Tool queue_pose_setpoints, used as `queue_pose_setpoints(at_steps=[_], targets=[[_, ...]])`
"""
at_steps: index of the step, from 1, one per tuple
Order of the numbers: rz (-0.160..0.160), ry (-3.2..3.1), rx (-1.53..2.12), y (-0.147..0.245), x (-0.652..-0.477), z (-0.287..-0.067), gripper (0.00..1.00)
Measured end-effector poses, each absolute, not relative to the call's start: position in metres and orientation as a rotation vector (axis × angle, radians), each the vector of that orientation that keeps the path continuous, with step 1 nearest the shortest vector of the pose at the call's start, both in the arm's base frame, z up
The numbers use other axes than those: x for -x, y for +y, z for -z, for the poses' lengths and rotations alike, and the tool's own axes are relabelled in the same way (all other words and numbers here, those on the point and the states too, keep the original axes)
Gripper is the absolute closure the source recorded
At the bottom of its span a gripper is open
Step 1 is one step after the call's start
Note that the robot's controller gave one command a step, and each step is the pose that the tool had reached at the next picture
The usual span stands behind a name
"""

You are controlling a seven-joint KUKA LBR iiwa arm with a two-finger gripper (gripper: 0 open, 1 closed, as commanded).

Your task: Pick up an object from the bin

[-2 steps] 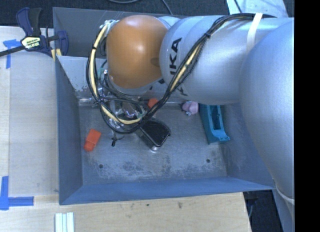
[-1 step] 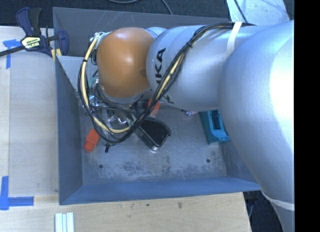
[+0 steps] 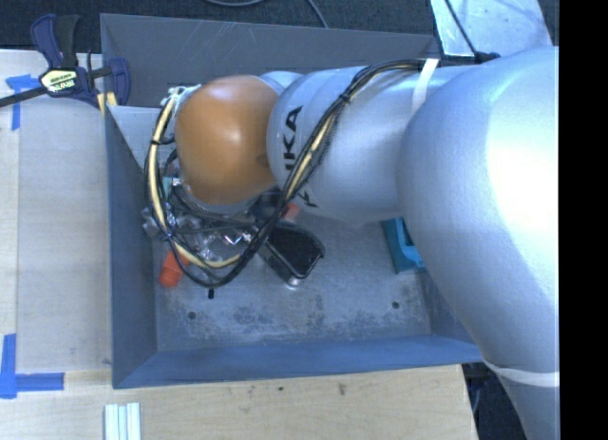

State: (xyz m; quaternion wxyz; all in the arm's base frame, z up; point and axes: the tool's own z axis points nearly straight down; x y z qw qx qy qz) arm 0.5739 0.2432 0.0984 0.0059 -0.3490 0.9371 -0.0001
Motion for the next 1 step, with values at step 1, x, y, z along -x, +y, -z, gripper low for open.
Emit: queue_pose_setpoints(at_steps=[1], targets=[[0.0,2.814,1.367,0.2406,-0.5573,-0.0706,1.0]])
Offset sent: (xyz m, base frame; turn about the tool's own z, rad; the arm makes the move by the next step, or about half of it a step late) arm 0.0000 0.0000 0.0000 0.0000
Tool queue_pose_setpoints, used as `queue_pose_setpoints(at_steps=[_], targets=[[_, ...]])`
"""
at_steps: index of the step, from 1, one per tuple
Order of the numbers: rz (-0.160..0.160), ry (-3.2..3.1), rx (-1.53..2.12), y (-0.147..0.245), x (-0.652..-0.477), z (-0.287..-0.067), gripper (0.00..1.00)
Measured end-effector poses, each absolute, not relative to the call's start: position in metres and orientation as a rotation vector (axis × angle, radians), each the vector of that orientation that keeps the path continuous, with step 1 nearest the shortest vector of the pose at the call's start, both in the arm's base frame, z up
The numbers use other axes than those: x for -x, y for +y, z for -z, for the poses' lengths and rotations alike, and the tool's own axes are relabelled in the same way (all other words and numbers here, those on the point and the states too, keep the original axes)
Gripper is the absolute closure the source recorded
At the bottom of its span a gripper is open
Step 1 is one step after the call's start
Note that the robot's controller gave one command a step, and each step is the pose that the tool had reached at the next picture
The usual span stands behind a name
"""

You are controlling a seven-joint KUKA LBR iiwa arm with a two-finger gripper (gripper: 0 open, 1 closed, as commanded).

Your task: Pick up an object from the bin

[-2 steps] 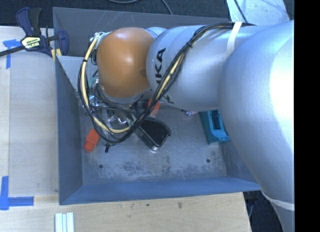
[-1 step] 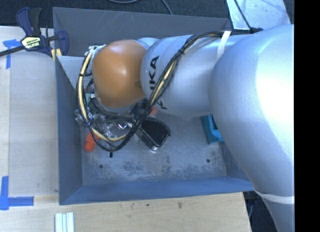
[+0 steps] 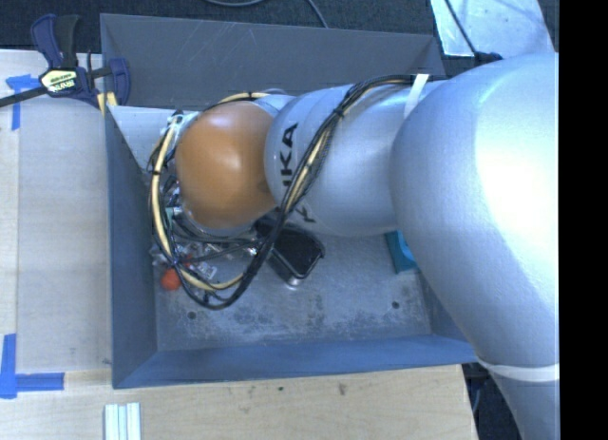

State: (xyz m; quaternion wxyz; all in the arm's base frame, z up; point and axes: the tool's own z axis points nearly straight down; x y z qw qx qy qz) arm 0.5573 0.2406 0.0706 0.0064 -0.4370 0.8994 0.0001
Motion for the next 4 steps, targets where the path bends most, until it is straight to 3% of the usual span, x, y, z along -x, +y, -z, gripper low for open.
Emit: queue_pose_setpoints(at_steps=[2,4], targets=[[-0.001,2.816,1.367,0.24,-0.557,-0.073,1.0],[-0.001,2.815,1.364,0.241,-0.557,-0.091,1.0]])
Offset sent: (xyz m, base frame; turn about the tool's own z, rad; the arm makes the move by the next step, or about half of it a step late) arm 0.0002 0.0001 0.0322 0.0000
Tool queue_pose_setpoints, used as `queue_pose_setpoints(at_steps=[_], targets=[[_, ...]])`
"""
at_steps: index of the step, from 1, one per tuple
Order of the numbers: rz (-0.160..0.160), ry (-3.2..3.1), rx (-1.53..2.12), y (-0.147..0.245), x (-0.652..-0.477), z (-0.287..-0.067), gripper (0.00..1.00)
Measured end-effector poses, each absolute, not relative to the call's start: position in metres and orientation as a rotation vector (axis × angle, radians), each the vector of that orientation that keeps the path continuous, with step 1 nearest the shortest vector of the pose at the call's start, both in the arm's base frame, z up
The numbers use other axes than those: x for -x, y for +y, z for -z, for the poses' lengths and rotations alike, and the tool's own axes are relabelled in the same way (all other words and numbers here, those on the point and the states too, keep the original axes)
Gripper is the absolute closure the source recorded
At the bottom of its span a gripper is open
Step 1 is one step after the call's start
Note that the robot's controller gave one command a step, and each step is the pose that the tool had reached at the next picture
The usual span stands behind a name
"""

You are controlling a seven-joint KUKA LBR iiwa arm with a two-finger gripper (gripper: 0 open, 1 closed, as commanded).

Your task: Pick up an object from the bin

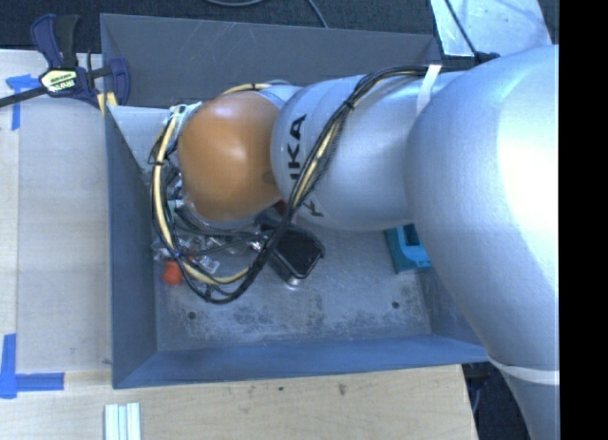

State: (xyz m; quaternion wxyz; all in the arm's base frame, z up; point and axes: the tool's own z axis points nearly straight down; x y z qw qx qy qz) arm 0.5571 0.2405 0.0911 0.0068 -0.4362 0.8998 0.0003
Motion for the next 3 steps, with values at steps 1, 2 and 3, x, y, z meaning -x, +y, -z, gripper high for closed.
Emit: queue_pose_setpoints(at_steps=[1,2,3], targets=[[-0.001,2.814,1.364,0.241,-0.557,-0.1,1.0],[0.0,2.813,1.364,0.241,-0.557,-0.109,1.0],[-0.001,2.814,1.362,0.241,-0.557,-0.118,1.0]])
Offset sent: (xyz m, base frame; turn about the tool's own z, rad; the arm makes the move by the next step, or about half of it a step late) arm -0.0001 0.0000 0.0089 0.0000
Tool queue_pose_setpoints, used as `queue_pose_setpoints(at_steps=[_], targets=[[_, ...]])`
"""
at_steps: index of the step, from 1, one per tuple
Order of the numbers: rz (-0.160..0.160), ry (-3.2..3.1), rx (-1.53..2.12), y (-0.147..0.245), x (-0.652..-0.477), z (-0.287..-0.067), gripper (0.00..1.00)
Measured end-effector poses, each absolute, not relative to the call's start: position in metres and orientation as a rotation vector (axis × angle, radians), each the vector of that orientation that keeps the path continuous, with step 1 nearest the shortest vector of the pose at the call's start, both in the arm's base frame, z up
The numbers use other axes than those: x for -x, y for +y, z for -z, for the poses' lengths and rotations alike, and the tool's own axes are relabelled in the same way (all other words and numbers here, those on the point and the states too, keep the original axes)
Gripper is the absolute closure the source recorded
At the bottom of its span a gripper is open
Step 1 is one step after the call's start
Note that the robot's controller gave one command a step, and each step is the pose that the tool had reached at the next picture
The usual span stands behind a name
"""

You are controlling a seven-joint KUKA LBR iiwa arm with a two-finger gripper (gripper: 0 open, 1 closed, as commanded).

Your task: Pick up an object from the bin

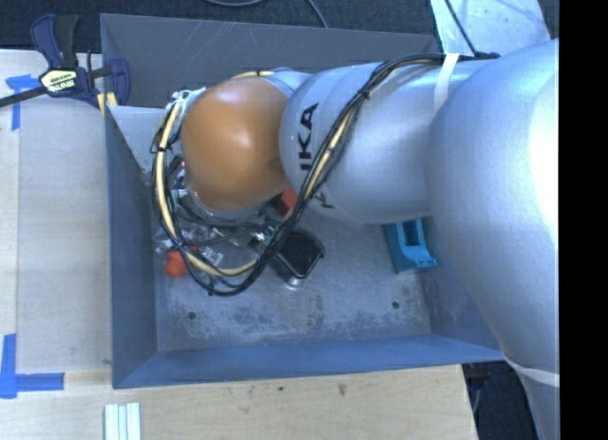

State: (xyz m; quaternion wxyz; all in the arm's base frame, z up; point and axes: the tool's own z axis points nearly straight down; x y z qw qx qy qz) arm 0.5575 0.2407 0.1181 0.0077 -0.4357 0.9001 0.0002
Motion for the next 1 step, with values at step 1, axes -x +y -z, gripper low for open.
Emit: queue_pose_setpoints(at_steps=[1], targets=[[-0.001,2.816,1.362,0.2405,-0.557,-0.1293,1.0]])
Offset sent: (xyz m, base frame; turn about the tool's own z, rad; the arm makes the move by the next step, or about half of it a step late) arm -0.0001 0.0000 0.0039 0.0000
